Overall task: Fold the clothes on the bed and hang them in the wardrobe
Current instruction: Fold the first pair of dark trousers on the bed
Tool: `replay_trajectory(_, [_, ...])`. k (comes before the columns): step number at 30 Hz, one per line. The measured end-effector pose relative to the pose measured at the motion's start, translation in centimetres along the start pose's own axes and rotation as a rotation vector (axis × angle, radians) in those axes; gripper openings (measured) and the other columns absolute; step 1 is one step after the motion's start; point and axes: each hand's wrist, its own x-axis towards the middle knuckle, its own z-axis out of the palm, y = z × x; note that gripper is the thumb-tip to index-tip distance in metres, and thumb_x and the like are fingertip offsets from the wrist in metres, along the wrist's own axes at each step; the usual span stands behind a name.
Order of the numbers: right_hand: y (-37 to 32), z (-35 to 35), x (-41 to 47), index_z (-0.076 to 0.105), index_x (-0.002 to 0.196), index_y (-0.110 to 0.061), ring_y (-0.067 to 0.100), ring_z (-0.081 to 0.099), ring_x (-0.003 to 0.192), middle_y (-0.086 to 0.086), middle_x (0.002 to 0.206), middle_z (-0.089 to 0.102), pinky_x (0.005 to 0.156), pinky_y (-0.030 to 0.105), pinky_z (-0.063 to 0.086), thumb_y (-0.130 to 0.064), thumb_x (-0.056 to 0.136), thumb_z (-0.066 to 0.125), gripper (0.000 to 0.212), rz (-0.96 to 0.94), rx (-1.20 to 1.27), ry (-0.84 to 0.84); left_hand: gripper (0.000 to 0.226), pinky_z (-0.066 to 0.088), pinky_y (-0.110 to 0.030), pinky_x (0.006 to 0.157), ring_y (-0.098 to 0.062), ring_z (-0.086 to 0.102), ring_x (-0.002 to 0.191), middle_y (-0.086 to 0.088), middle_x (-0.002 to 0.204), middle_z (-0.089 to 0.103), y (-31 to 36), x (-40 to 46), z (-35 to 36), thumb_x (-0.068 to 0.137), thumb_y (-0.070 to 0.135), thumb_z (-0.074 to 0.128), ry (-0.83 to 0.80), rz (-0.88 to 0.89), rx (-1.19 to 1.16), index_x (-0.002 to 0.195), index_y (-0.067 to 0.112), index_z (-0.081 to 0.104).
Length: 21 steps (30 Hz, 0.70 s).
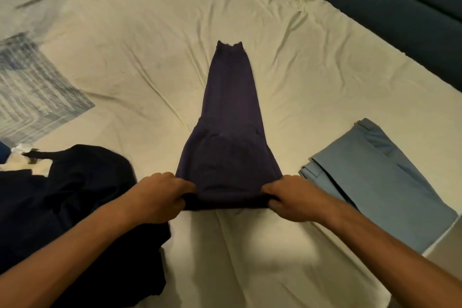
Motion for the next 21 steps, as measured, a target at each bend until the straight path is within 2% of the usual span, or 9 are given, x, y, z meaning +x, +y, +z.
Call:
replay_trajectory(2, [-0.2,-3.0,-1.6,0.058,0.083,-0.03,0.015,0.065,0.079,-0.006,0.083,0.065,0.074,0.034,0.053,-0.024,0.096,0.049,0.018,-0.044,0.162,-0.155,0.033,0.043,-0.019,0.081,0.002,0.056,0.085,0.024,0.087,0.061,-0.5,-1.1,-3.3,0.092,0.013,0.047,-0.179,0.101,-0.159,0.099,0.043,0.061])
replay_trajectory(3, [-0.1,-4.3,-2.1,0.06,0.082,-0.029,0.013,0.065,0.079,-0.006,0.083,0.066,0.076,0.033,0.054,-0.023,0.096,0.05,0.018,-0.056,0.23,-0.208,0.034,0.041,-0.016,0.076,0.004,0.054,0.076,0.025,0.076,0.057,-0.8,-1.4,-4.9,0.089,0.01,0.049,-0.267,0.135,-0.273,0.085,0.042,0.059])
replay_trajectory(6, [1.5,-8.0,-1.7,0.066,0.09,-0.013,0.01,0.063,0.077,0.003,0.085,0.067,0.077,0.033,0.052,-0.017,0.094,0.054,0.013,-0.047,0.434,-0.205,0.027,0.043,-0.021,0.068,0.0,0.052,0.067,0.016,0.069,0.056,-1.9,-0.9,-9.3,0.08,0.01,0.054,-0.338,0.185,-0.624,0.072,0.034,0.062])
replay_trajectory(8, [3.1,-10.5,0.1,0.065,0.079,-0.012,0.008,0.057,0.068,0.002,0.072,0.062,0.068,0.029,0.047,-0.01,0.092,0.056,0.016,-0.017,0.608,-0.078,0.022,0.041,-0.024,0.061,-0.008,0.051,0.065,0.008,0.068,0.055,-3.1,1.2,-11.9,0.073,0.014,0.053,-0.235,0.15,-0.77,0.068,0.031,0.066])
replay_trajectory(10, [4.9,-12.5,2.9,0.062,0.072,-0.01,0.011,0.052,0.065,0.001,0.068,0.056,0.064,0.028,0.04,-0.007,0.09,0.057,0.019,0.044,0.752,0.067,0.012,0.038,-0.024,0.056,-0.016,0.05,0.065,-0.001,0.068,0.054,-4.6,4.5,-14.0,0.07,0.019,0.055,-0.074,0.037,-0.882,0.071,0.021,0.067])
replay_trajectory(13, [7.6,-15.0,8.0,0.06,0.07,-0.017,0.015,0.047,0.065,0.003,0.067,0.051,0.06,0.028,0.035,-0.009,0.088,0.059,0.019,0.115,0.852,0.221,0.016,0.042,-0.025,0.06,-0.021,0.052,0.073,-0.008,0.076,0.058,-7.2,10.1,-17.0,0.078,0.02,0.061,0.128,-0.09,-0.901,0.085,0.008,0.069])
replay_trajectory(15, [9.3,-16.6,11.7,0.063,0.074,-0.018,0.017,0.048,0.067,0.003,0.069,0.052,0.06,0.027,0.036,-0.012,0.087,0.06,0.015,0.155,0.884,0.279,0.014,0.047,-0.027,0.063,-0.02,0.054,0.075,-0.007,0.079,0.062,-9.1,14.1,-18.7,0.088,0.014,0.06,0.196,-0.167,-0.894,0.09,0.005,0.07])
replay_trajectory(19, [12.4,-18.8,18.3,0.069,0.078,-0.018,0.018,0.053,0.071,0.004,0.073,0.059,0.066,0.029,0.038,-0.015,0.087,0.062,0.012,0.202,0.906,0.315,0.014,0.049,-0.026,0.06,-0.014,0.054,0.073,-0.002,0.08,0.062,-12.1,20.9,-20.7,0.091,0.013,0.056,0.244,-0.261,-0.875,0.088,0.015,0.07])
replay_trajectory(21, [13.6,-19.5,21.0,0.069,0.08,-0.017,0.016,0.054,0.067,0.003,0.072,0.06,0.06,0.025,0.039,-0.015,0.088,0.062,0.012,0.216,0.897,0.323,0.013,0.049,-0.026,0.059,-0.014,0.053,0.072,-0.002,0.08,0.062,-13.3,23.6,-20.9,0.092,0.013,0.056,0.266,-0.278,-0.874,0.089,0.015,0.069])
